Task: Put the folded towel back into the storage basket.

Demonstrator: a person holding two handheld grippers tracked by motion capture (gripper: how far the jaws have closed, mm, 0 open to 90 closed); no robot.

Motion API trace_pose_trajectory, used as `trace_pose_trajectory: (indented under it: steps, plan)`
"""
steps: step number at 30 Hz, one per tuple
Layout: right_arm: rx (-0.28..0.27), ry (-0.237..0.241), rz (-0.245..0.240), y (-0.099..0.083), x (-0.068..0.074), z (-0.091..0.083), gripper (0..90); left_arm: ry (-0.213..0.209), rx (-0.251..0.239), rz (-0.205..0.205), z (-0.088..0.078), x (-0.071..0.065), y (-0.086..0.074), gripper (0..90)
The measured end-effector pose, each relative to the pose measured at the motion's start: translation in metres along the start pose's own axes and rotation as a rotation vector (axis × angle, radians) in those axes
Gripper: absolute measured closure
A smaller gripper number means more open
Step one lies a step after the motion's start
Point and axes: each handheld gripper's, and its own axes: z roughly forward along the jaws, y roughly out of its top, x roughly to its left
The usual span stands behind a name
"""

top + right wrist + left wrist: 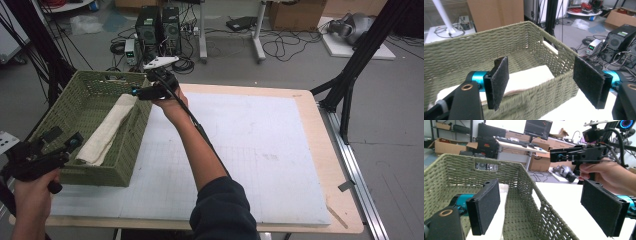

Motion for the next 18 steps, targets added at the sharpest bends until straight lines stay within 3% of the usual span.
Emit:
trace_pose_trajectory:
  steps: [5,10,18]
  plan:
    - [0.024,-0.008,-0.021,-0.008,-0.002,-0.021,19.7,-0.048,0.014,0.024,0.008,-0.007,-0.001,16.4]
    - [0.032,-0.008,-0.024,-0.016,-0.007,-0.045,17.3,-0.087,-0.007,0.054,0.016,-0.014,-0.003,16.6]
    - [0.032,-0.041,-0.048,-0.032,-0.010,-0.087,16.3,-0.157,0.019,0.057,0.027,-0.029,-0.003,18.1]
